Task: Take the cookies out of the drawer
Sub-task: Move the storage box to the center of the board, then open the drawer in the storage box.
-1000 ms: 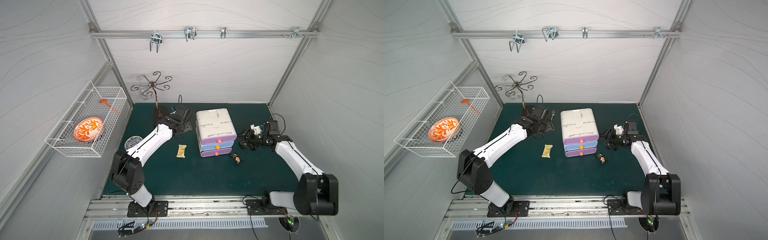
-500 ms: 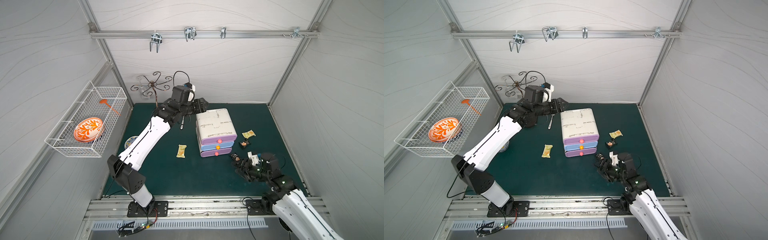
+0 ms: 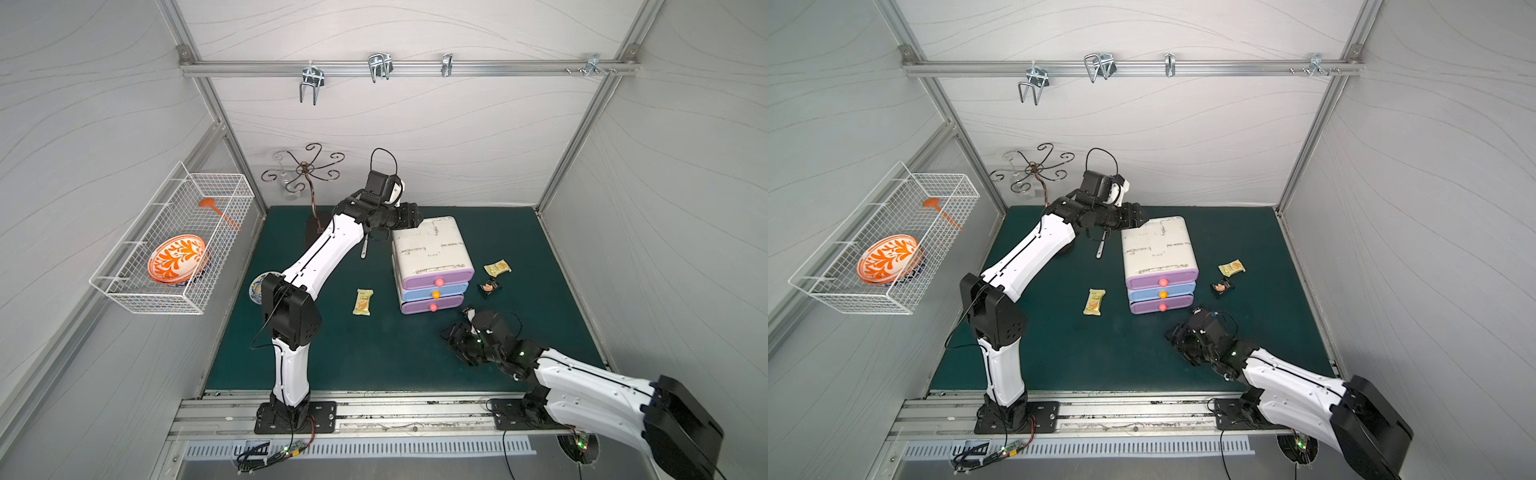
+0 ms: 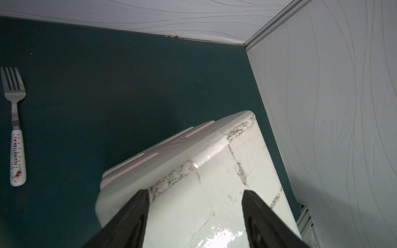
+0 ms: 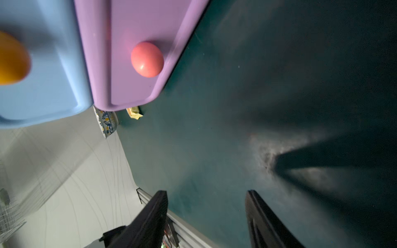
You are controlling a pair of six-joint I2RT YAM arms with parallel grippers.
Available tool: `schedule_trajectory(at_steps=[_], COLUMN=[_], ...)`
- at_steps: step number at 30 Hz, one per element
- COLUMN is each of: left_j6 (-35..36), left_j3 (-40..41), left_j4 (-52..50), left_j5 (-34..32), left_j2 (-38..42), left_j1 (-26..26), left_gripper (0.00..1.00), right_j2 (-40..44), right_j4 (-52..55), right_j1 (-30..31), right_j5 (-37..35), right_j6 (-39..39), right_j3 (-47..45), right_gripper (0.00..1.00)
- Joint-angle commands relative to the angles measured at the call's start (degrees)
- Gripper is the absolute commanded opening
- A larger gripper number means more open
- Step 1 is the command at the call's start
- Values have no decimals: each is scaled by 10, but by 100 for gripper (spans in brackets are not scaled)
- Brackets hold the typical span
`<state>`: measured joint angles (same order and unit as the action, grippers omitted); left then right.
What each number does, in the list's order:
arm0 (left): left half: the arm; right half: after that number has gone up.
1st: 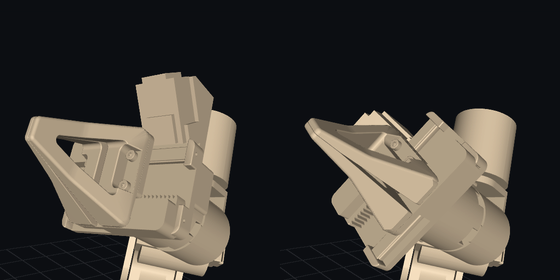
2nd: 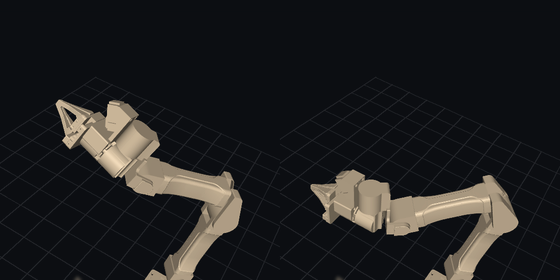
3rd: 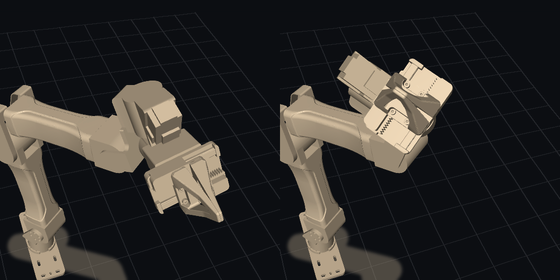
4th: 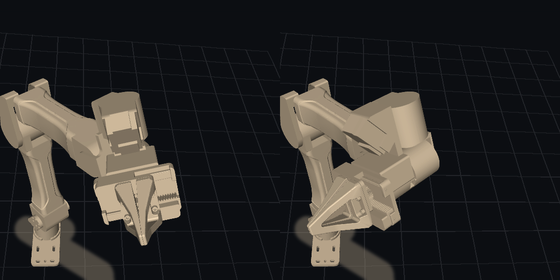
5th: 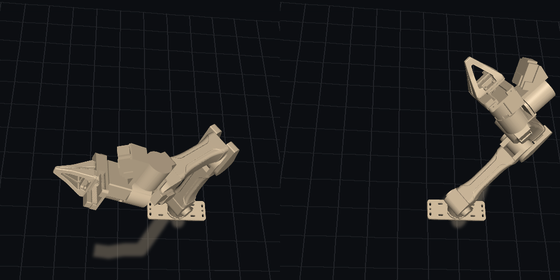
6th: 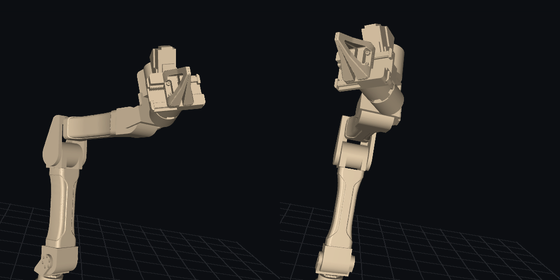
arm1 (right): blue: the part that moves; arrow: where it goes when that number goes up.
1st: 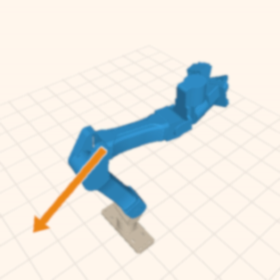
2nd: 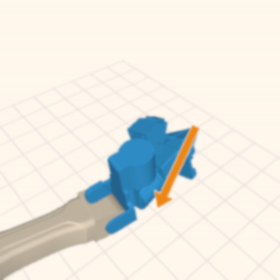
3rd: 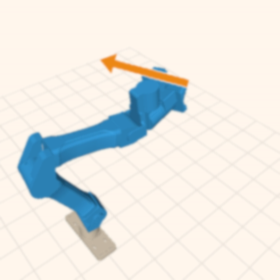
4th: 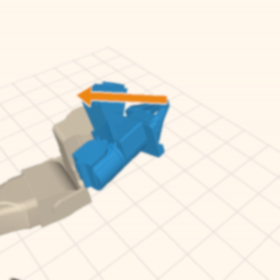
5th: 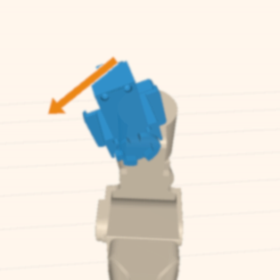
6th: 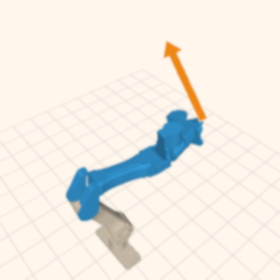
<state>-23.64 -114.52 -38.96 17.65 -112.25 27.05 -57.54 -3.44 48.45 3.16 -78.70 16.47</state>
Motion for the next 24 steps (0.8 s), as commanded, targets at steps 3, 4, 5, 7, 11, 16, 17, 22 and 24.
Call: schedule_trajectory(at_steps=[3,4,5,7,11,16,17,22,24], left_j6=[15,13,9,5,2,-16,-25,-75,-95], left_j3=[22,32,39,49,58,14,14,26,37], left_j4=[29,36,40,43,58,62,70,120,146], left_j5=[30,34,40,51,31,32,35,112,144], left_j2=[0,3,3,-1,24,51,57,63,57], left_j1=[-12,-16,-18,-19,-22,-26,-26,-26,-25], left_gripper=[73,73,73,71,71,72,72,70,64], right_j2=[-1,1,-1,-17,-53,-55,-53,-40,-42], right_j4=[-24,-21,-18,-28,-54,-52,-51,-51,-51], right_j1=[3,2,0,-4,-4,-6,-7,-9,-14], right_j5=[-52,-55,-54,-50,-40,-42,-41,-43,-39], right_j6=[-7,-5,-4,-7,-11,-9,-8,-10,-7], right_j3=[8,8,8,5,8,10,8,-7,-6], right_gripper=[62,62,62,62,62,62,62,61,62])
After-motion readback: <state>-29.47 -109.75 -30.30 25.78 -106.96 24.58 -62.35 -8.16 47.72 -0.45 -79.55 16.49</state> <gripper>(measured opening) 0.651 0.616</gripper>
